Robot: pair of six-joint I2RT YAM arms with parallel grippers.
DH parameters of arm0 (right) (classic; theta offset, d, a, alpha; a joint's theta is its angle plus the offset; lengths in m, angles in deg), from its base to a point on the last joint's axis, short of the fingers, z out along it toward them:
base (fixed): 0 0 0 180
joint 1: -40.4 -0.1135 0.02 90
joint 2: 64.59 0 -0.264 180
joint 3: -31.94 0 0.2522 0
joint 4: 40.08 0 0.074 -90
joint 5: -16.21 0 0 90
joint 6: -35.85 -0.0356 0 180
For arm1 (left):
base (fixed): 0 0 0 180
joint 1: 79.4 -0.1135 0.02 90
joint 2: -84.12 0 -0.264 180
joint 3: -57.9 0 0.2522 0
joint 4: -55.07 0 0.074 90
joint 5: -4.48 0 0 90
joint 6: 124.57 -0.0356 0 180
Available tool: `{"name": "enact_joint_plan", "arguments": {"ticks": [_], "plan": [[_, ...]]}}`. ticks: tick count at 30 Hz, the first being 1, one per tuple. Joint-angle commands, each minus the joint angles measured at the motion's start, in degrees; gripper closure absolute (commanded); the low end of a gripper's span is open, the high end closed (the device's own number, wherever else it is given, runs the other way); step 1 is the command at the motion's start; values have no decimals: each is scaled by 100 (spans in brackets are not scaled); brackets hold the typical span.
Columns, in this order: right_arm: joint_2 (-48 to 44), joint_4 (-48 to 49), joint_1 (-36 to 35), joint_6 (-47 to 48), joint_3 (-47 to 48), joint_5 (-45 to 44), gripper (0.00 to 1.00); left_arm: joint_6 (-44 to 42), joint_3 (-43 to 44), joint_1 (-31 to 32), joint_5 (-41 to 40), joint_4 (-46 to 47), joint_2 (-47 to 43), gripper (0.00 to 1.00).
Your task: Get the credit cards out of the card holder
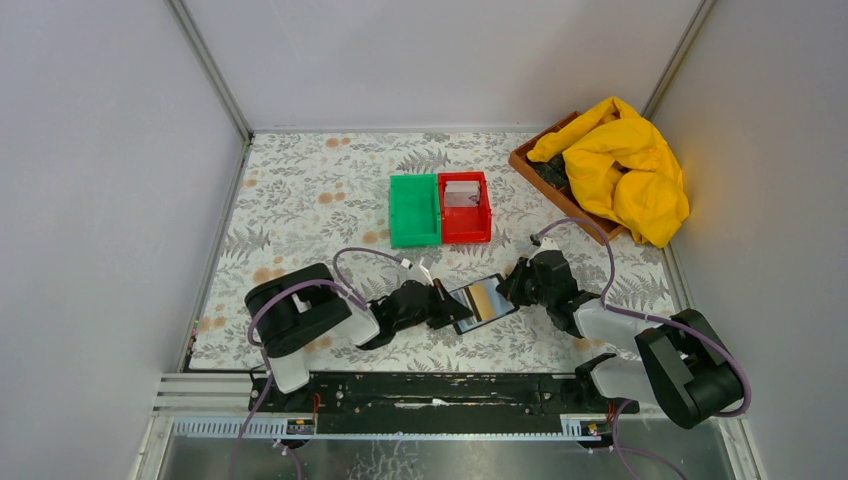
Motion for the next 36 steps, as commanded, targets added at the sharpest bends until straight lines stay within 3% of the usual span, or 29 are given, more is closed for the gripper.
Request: {"name": "enact_joint_plan", "arguments": {"ticks": [1,10,18,26,27,30,36], "plan": [[109,-268,-28,58,31,52,96,-253,-138,-82,78,15,-206,100],[65,-277,-26,61,14,44,96,-639,-613,-249,79,-22,-932,100],[-99,-183,-25,65,-72,89,98,-1775,-544,-267,-391,-1800,-2346,100],[-1628,620,-25,231,-602,1043,100,-2874,-648,-320,292,-2576,-3896,100],[-2331,1003,-30,33,-797,1869,85,-3062,-719,-322,776,-2732,-4391,100],[-3332,1439,-28,-458,-1062,2632,61,-2980,-1061,-337,1586,-2260,-5045,100],[-5351,677,-32,-894,-1141,3239,52,-2855,-1161,-307,2341,-2204,-5638,100]]}}
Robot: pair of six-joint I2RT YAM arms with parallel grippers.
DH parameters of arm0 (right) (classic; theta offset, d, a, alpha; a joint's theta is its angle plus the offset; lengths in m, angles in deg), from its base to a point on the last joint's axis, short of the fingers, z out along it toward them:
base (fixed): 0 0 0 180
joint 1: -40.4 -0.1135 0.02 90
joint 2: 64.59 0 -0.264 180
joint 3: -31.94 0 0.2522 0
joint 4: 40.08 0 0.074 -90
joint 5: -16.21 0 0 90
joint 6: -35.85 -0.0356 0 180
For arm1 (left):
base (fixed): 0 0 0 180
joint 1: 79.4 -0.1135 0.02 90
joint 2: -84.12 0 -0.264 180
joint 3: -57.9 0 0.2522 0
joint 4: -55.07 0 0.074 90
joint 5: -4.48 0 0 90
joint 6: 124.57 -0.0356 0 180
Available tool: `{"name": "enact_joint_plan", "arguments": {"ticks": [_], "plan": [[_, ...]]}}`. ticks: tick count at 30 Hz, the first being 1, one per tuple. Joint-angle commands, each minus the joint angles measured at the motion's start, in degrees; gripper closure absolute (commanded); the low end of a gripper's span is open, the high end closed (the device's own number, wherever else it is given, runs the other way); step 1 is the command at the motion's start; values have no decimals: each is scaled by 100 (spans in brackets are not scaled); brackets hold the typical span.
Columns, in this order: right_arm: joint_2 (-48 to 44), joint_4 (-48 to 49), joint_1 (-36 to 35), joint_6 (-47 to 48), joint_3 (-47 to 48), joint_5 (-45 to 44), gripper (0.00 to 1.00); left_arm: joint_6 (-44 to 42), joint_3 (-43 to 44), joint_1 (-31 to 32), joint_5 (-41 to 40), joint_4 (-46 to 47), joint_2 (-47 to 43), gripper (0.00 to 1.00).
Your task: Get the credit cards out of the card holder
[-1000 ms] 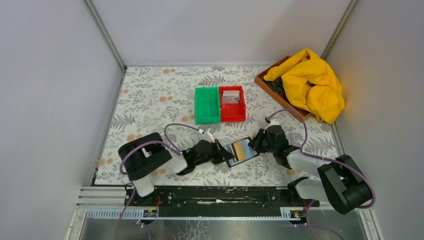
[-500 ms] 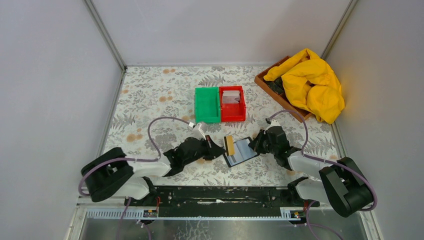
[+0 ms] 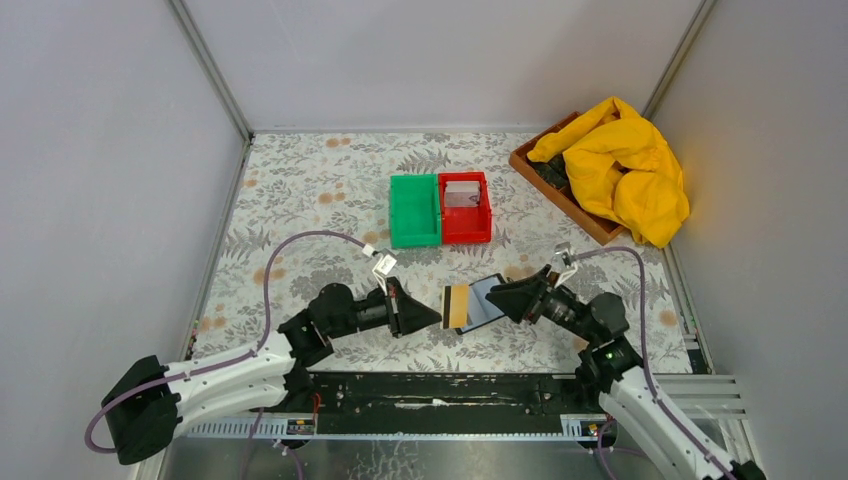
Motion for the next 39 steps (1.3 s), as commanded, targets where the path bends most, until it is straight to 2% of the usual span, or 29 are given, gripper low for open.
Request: {"name": "enact_joint_plan", "arguments": {"ticks": [1,5,10,19,32,35,39], "plan": [[-1133,-408,-25,-339,152,875,52,-141,-80,0,927,276,-203,100],[-1610,-1035,-17,-267,432,1064,51,-132,-48,53,1214,533,-69,100],[-1504,-1412,-27,-11,537,1136,52,-70,66,136,1418,939,210,100],[-1196,-789,-32,-228,244,1405,54,-50,257,214,1397,997,353,100],[-1076,-734,-34,-180,305,1735,59,-60,607,357,1395,1156,963,100],[-996,-661,-33,-188,271,1783,63,-67,665,388,1402,1172,1044,100],[-862,-93,-31,-462,120,1985,76,-67,758,401,1380,1199,1185,100]]}}
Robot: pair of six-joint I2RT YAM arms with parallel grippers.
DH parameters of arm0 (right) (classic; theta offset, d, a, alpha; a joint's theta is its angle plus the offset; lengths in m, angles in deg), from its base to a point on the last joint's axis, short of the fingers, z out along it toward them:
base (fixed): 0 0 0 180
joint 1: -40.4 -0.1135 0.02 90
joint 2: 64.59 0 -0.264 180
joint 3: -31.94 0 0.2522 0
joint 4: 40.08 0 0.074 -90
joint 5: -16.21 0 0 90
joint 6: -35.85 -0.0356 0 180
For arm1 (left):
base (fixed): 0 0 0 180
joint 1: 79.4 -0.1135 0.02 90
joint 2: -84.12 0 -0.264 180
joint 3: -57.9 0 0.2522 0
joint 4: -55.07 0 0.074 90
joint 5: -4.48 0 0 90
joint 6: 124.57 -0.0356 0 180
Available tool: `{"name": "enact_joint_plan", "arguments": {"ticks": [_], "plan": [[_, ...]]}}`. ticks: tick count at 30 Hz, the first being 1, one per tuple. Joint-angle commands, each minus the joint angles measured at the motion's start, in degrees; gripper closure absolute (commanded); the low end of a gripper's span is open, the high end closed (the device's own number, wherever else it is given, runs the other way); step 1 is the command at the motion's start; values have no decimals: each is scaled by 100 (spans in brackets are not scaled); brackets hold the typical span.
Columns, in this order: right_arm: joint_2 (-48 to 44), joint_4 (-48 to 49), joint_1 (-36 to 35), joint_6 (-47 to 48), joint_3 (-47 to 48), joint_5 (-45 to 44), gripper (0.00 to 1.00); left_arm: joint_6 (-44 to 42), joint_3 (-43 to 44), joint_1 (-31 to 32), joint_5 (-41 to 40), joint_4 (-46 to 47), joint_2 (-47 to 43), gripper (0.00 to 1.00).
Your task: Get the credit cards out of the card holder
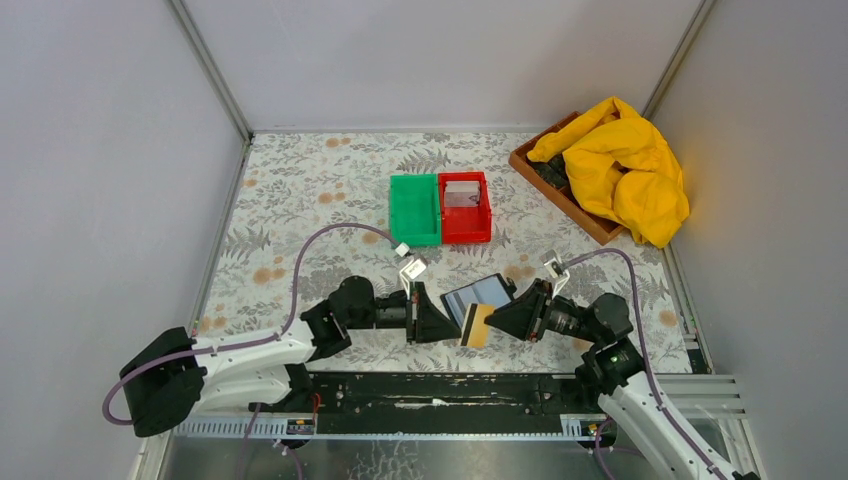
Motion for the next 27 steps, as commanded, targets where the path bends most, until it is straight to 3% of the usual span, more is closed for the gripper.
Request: {"name": "enact_joint_plan", "arguments": {"ticks": [1,7,14,17,19,21,27], "plan": [[138,892,-21,-306,-112,372,78,-56,257,44,53,422,135,100],[157,1260,-20,-515,-241,628,99,-116,325,51,35,388,220,100],[-23,1295,-19,-629,-289,450,100,-294,318,49,-381,57,-25,98],[-24,1630,-17,-817,-343,398,100,-262,118,53,-510,322,-251,70],[45,2126,-22,-1056,-427,464,100,-189,-147,58,-573,1023,-356,59],[100,2516,-18,-1285,-512,434,100,-69,-390,75,-656,1673,-307,55],[128,3109,-19,-1648,-636,359,100,-89,-408,293,-707,2271,230,49]]}}
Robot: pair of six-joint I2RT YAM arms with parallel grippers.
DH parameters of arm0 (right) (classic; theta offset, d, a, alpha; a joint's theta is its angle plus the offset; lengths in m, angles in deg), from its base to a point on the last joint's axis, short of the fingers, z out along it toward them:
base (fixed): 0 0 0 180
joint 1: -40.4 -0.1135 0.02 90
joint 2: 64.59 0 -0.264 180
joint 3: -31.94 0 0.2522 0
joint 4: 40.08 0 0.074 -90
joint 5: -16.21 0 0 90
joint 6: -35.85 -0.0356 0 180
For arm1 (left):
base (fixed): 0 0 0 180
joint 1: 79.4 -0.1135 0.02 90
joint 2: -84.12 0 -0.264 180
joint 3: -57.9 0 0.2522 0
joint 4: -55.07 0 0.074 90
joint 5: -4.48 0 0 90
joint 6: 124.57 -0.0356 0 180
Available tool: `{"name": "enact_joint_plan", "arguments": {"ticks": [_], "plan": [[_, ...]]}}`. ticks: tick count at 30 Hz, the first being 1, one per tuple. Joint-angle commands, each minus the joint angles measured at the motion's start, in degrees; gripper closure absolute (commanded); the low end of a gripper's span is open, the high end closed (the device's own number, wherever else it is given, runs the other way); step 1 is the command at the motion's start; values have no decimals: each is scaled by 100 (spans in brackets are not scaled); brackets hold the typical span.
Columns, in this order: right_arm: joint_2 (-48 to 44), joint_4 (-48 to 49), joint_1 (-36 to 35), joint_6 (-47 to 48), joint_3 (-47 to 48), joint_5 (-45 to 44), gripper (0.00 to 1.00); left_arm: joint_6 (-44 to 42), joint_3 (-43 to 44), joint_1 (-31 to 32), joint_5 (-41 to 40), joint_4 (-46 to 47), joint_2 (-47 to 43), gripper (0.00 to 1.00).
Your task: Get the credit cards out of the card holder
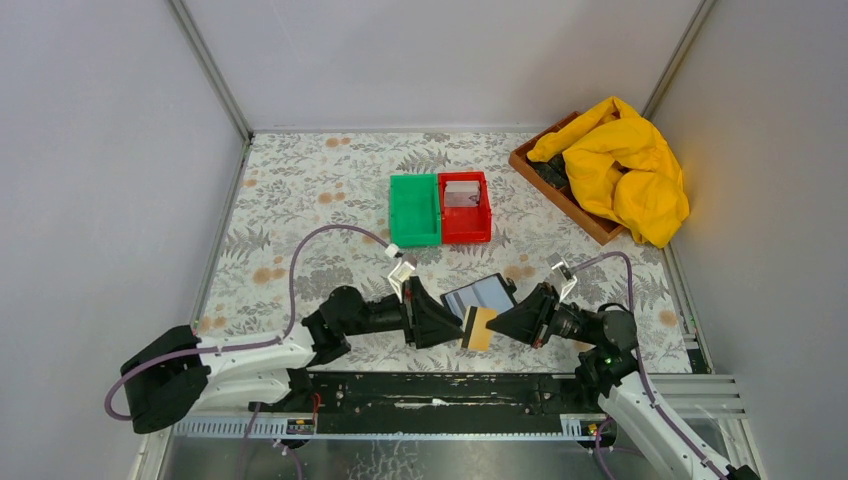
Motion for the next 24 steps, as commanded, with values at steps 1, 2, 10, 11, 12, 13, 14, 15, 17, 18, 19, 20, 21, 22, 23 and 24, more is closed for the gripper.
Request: {"name": "enact_joint_plan", "arguments": {"ticks": [1,2,10,11,12,13,14,15,17,18,19,20,21,22,23,24], "plan": [[-13,1044,-24,-446,-112,-38,100,4,-42,195,-166,1144,396,49],[-20,1106,-22,-477,-156,-53,100,37,-30,229,-154,1259,494,49],[-194,859,-24,-419,-249,-103,100,67,151,345,-136,1457,771,53],[-226,787,-25,-374,-241,-111,100,38,128,337,-199,1382,676,53],[-253,716,-18,-336,-230,-126,100,0,111,341,-267,1298,559,53],[-287,647,-25,-306,-211,-144,100,-46,99,344,-373,1181,442,53],[-301,594,-17,-269,-204,-155,100,-88,82,335,-450,1053,312,53],[-299,574,-25,-248,-207,-156,100,-126,73,331,-516,924,194,53],[-268,582,-20,-246,-217,-152,100,-191,75,333,-645,687,-35,55],[-253,611,-25,-261,-226,-143,100,-211,82,338,-670,614,-125,58],[-243,647,-18,-277,-246,-139,100,-235,114,342,-694,523,-182,60],[-246,671,-23,-288,-266,-146,100,-250,140,345,-694,460,-205,61],[-247,684,-22,-299,-281,-152,100,-244,158,345,-674,427,-203,62],[-250,685,-19,-304,-294,-151,100,-233,172,343,-659,435,-178,62],[-260,700,-25,-319,-292,-146,100,-216,180,338,-626,462,-132,62],[-272,702,-25,-332,-296,-147,100,-203,195,344,-602,490,-74,62]]}}
